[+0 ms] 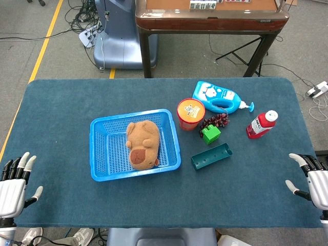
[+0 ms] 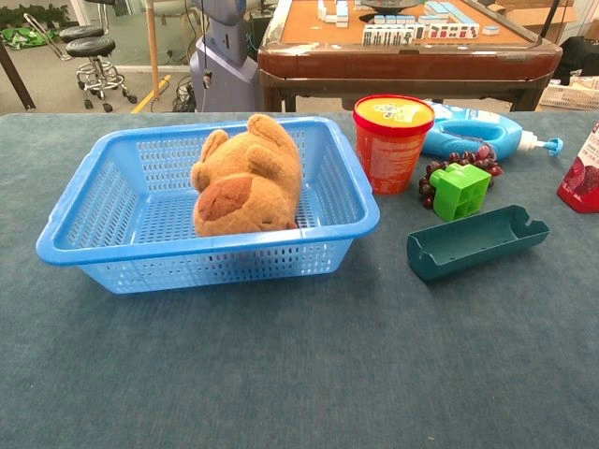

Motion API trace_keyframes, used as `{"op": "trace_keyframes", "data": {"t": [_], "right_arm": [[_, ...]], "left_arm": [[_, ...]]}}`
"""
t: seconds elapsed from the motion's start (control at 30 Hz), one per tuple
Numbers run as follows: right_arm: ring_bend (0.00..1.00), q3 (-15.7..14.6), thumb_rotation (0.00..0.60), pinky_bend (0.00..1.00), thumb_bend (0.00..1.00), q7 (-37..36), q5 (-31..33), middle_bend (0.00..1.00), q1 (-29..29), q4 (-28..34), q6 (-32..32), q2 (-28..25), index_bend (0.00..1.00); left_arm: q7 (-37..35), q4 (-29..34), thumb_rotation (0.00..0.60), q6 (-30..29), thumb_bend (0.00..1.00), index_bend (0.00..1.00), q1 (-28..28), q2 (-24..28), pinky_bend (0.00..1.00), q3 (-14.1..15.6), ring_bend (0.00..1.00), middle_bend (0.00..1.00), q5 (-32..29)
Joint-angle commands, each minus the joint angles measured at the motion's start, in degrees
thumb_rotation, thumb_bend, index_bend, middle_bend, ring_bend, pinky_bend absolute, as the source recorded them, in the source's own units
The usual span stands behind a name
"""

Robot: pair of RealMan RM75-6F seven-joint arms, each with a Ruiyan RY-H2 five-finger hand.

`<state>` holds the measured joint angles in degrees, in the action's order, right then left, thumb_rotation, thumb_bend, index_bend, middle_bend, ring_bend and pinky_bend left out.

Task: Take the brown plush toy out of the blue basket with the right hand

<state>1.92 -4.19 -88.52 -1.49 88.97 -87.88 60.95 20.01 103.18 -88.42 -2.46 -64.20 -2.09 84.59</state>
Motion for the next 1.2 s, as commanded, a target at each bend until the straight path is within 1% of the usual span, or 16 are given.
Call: {"op": "trace_keyframes", "data": {"t": [0.03,0.4,0.57,0.7,0.8,0.9,1.07,1.2], "right_arm": [[0.2,0.0,0.6,0.29,0.2,-0.1,0.0,0.25,-0.1,0.0,0.1,0.0,0.21],[0.2,0.3,0.6,0.29,0.2,1.1,-1.8,0.25,-1.2,1.4,0.5,-1.2,0.21],[0.2,0.9,0.6,0.29,0.2,2.8,-4.4,0.25,-4.7,3.9,3.6,-3.1,0.21],[0.2,2.0,0.6,0.29,0.2,4.2,-6.1,0.25,-9.2,7.3,8.5,-5.3,0.21],[0.2,3.3,0.6,0.29,0.2,5.7,-7.1,0.24,-13.4,9.9,13.0,-6.5,0.21],[0.2,4.8,0.6,0.29,0.2,7.1,-7.4,0.24,-18.2,12.3,18.6,-6.9,0.21],[0.2,8.2,0.6,0.29,0.2,8.4,-4.5,0.24,-27.6,14.2,29.8,-5.1,0.21],[0.2,11.1,0.6,0.29,0.2,10.8,-1.4,0.23,-35.4,13.3,37.9,-1.0,0.21]], "left_arm": [[0.1,0.1,0.6,0.1,0.32,0.0,-0.1,0.0,0.0,0.0,0.0,0.0,0.0],[-0.2,-0.2,0.6,-0.2,0.32,0.0,0.2,0.0,0.0,0.0,0.0,0.0,0.0],[-0.4,-0.2,0.6,-0.2,0.32,0.0,0.1,0.1,0.0,-0.1,0.0,0.0,0.1],[-0.3,-0.2,0.6,-0.1,0.32,0.0,0.1,0.3,0.0,0.3,0.0,0.0,0.8],[-0.3,0.0,0.6,-0.5,0.32,0.0,0.4,0.4,0.0,0.5,0.0,0.0,1.0],[-0.4,0.2,0.6,-1.0,0.32,0.0,0.7,0.6,0.0,0.5,0.0,0.0,1.3],[-0.2,0.6,0.6,-1.3,0.32,0.0,1.0,0.9,0.0,0.9,0.0,0.0,2.0],[-0.3,0.7,0.6,-1.4,0.32,0.0,1.2,1.0,0.0,1.2,0.0,0.0,2.3]]}}
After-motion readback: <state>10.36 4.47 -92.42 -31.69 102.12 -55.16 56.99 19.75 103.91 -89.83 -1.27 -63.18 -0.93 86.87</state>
